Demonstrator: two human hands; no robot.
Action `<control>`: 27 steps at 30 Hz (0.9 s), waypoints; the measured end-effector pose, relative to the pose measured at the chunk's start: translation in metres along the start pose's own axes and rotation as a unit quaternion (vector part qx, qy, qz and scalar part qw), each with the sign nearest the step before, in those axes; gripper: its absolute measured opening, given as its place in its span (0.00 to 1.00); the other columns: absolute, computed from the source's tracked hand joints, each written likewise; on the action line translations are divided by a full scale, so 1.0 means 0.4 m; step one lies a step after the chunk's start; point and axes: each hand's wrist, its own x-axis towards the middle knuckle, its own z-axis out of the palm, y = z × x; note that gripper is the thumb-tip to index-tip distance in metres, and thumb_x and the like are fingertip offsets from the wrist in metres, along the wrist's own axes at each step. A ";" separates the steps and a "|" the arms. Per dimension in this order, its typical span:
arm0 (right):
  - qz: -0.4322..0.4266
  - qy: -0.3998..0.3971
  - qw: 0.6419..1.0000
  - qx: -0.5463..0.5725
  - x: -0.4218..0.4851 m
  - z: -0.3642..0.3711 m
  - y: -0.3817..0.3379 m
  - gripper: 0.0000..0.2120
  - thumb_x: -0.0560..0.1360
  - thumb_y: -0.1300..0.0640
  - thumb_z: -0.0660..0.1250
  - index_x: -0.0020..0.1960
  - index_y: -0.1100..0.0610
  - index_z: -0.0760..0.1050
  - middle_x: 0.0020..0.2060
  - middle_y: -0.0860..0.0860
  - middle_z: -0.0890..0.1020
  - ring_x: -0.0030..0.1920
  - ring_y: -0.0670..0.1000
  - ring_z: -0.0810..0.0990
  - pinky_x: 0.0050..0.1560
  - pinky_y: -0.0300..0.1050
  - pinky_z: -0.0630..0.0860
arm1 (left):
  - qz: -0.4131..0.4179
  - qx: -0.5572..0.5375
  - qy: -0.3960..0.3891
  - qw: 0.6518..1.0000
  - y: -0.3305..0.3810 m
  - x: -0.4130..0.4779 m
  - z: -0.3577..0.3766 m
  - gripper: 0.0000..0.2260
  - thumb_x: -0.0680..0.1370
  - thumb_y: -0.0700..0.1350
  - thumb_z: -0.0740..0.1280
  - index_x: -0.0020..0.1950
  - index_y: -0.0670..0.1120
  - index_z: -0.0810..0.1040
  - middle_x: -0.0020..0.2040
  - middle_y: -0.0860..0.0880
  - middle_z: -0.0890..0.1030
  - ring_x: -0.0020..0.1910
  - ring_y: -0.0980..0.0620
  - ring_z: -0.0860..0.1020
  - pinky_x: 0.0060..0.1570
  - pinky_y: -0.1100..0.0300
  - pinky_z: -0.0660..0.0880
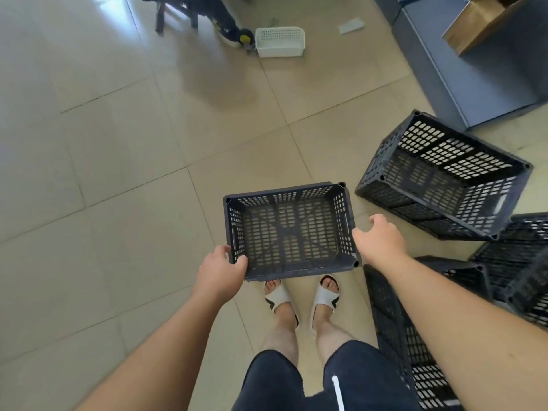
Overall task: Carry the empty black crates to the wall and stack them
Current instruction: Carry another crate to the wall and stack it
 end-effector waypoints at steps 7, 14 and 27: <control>0.019 -0.018 0.999 0.020 0.254 0.202 0.038 0.24 0.77 0.48 0.62 0.70 0.54 0.66 0.62 0.57 0.75 0.58 0.61 0.75 0.53 0.54 0.76 | -0.023 -0.040 -0.012 0.999 -0.032 0.245 0.162 0.22 0.81 0.51 0.64 0.74 0.46 0.70 0.64 0.47 0.77 0.57 0.46 0.77 0.55 0.50 0.77; 0.046 -0.016 0.999 0.013 0.485 0.386 0.124 0.23 0.76 0.49 0.62 0.68 0.53 0.66 0.61 0.56 0.75 0.57 0.61 0.76 0.52 0.53 0.76 | -0.055 -0.036 -0.001 0.998 -0.121 0.501 0.349 0.20 0.83 0.49 0.63 0.73 0.46 0.68 0.61 0.48 0.76 0.45 0.49 0.79 0.36 0.57 0.75; 0.080 0.040 0.996 0.015 0.798 0.601 0.191 0.19 0.79 0.54 0.60 0.68 0.58 0.63 0.65 0.59 0.74 0.62 0.64 0.74 0.57 0.57 0.72 | -0.169 -0.146 0.088 0.971 -0.245 0.841 0.494 0.26 0.71 0.55 0.64 0.68 0.49 0.73 0.57 0.49 0.82 0.52 0.42 0.82 0.57 0.42 0.78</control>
